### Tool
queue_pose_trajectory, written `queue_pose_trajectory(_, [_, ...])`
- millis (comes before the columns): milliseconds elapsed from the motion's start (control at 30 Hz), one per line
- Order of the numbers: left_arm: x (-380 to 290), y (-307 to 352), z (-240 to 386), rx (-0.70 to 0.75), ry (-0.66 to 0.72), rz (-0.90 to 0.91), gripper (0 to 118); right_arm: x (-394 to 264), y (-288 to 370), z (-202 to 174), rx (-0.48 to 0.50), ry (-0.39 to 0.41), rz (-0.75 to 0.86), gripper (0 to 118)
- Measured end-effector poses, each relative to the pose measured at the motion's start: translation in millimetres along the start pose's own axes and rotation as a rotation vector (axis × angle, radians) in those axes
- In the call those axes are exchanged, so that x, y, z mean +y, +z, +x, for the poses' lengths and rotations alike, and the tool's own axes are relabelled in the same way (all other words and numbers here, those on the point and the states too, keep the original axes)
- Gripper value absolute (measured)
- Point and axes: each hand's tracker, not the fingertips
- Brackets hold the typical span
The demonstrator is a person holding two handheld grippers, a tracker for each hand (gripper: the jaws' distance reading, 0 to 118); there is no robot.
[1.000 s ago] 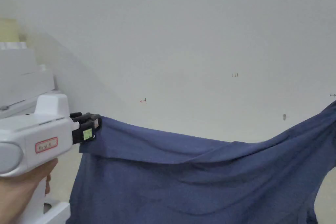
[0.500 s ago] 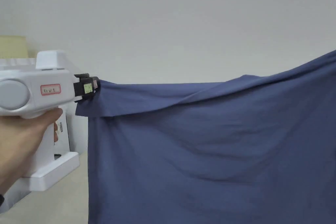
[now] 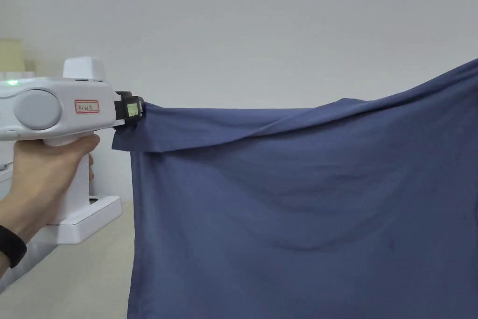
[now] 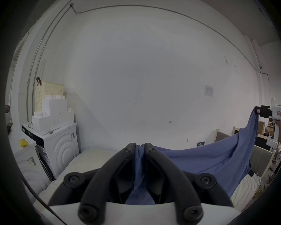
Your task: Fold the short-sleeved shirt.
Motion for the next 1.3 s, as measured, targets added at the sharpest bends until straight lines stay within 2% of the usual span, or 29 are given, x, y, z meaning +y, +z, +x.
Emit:
queue_pose_trajectory(167, [-4.2, -45.6, -5.7, 0.006, 0.015, -0.032, 10, -7.6, -40.4, -8.3, -0.011, -0.001, -0.023, 3])
queue_pose_trajectory(267, [-1.6, -73.7, -1.6, 0.027, -0.034, -0.035, 10, -4.4, -66.4, -14.0, -0.017, 0.008, -0.015, 3])
queue_pose_trajectory(533, [1.5, -155.0, -7.0, 0.050, -0.050, -0.058, 9, -3.1, -145.4, -24.3, -0.041, -0.003, -0.023, 3])
queue_pose_trajectory(633, [-2.4, -179.8, -9.8, 0.058, -0.051, -0.073, 9, -8.4, -174.3, -33.0, -0.087, 0.057, -0.071, 3])
queue_pose_trajectory(767, [-13.6, -203.8, -11.4, 0.069, -0.059, -0.108, 9, -18.0, -197.0, -41.4, -0.063, 0.065, -0.092, 3])
queue_pose_trajectory(967, [-35.1, -229.8, -17.0, 0.084, -0.059, -0.141, 9, -33.1, -218.3, -49.2, -0.061, 0.122, -0.128, 3])
queue_pose_trajectory(1100, [-92.7, -243.2, -20.3, 0.066, -0.019, -0.227, 9, -89.1, -225.1, -50.9, -0.020, 0.071, -0.203, 3])
queue_pose_trajectory(1267, [-217.8, -242.2, -17.6, 0.010, 0.065, -0.427, 9, -212.1, -212.7, -56.0, 0.019, -0.001, -0.360, 3])
queue_pose_trajectory(1300, [-243.8, -238.8, -17.4, 0.017, 0.082, -0.455, 9, -238.7, -203.4, -56.9, 0.028, -0.037, -0.383, 3])
